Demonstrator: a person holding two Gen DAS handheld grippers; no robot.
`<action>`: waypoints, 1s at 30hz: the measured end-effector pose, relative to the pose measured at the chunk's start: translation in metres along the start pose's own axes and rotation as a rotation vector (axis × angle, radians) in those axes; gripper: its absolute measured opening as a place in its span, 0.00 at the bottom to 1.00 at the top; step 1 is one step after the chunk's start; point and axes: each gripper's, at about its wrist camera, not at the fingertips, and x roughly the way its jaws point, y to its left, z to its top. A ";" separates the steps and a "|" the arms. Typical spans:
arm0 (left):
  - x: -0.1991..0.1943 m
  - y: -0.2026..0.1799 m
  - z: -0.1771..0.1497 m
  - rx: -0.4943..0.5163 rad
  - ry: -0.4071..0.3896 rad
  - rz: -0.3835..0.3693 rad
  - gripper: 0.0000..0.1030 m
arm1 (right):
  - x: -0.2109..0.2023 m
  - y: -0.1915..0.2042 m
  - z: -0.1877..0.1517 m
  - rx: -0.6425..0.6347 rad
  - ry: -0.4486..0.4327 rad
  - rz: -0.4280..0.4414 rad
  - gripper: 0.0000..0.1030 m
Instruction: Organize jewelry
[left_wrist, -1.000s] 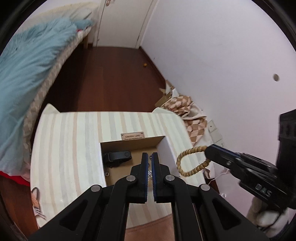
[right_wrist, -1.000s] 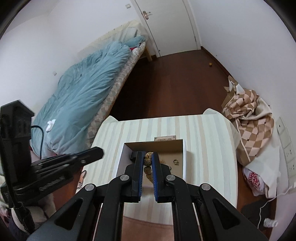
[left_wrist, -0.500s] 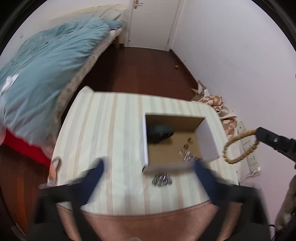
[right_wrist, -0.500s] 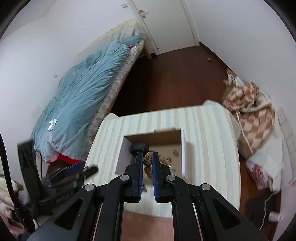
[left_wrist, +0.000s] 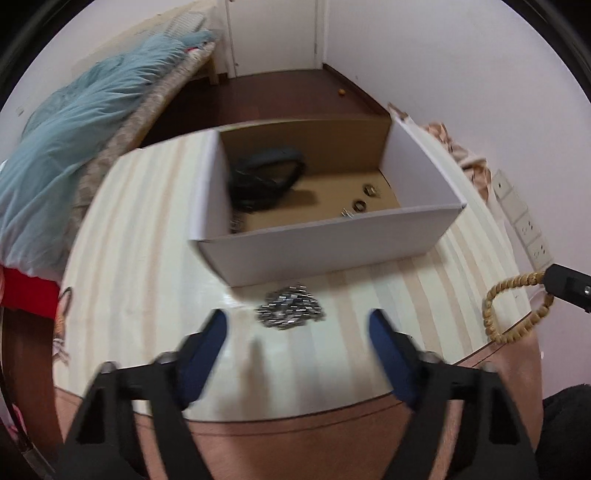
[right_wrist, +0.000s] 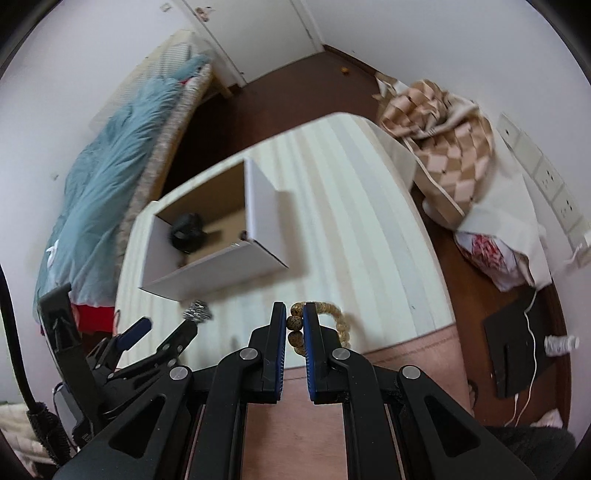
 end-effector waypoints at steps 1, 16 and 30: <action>0.009 -0.003 0.000 0.011 0.018 0.010 0.38 | 0.002 -0.002 -0.001 0.004 0.002 -0.004 0.09; -0.071 0.038 0.021 -0.105 -0.120 -0.220 0.05 | -0.026 0.014 0.019 -0.005 -0.054 0.085 0.09; -0.127 0.052 0.116 -0.061 -0.189 -0.341 0.04 | -0.040 0.097 0.097 -0.156 -0.116 0.197 0.09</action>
